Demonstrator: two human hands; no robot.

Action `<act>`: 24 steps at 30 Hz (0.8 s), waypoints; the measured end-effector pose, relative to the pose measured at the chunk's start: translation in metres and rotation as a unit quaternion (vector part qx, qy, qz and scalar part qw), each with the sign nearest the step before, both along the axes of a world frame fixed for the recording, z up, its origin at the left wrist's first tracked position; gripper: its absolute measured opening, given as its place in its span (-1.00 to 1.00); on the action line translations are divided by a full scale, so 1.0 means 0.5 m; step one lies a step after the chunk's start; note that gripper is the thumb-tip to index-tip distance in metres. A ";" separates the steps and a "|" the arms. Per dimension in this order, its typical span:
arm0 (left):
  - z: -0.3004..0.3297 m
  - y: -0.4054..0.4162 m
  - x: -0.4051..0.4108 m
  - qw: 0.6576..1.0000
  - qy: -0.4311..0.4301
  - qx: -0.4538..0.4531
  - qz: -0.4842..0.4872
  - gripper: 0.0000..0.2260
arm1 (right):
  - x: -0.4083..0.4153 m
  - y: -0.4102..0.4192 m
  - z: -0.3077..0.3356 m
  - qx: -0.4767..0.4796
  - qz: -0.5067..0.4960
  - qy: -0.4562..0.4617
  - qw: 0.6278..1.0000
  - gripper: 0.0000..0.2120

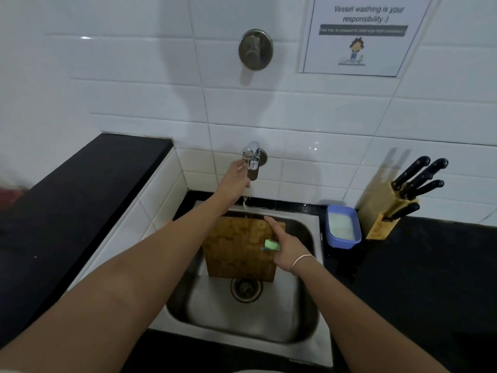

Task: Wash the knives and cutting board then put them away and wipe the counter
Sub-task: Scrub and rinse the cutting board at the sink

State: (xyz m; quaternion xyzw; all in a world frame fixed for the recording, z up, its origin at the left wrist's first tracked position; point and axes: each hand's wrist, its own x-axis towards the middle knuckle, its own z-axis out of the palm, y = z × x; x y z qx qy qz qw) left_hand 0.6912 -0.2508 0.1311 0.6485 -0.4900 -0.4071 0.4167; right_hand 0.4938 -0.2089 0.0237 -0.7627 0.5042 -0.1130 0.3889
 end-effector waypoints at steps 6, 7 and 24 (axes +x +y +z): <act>-0.091 0.057 0.030 0.896 -0.330 0.202 -0.219 -0.34 | -0.004 -0.003 0.004 -0.009 0.003 0.010 1.000 -0.14; -0.094 0.067 0.027 0.871 -0.379 0.198 -0.240 -0.47 | -0.004 -0.002 0.003 -0.013 0.006 0.014 1.000 -0.14; -0.147 0.190 0.019 0.885 -0.424 0.073 -0.177 -0.76 | -0.003 0.015 -0.009 -0.047 0.038 0.030 0.998 -0.09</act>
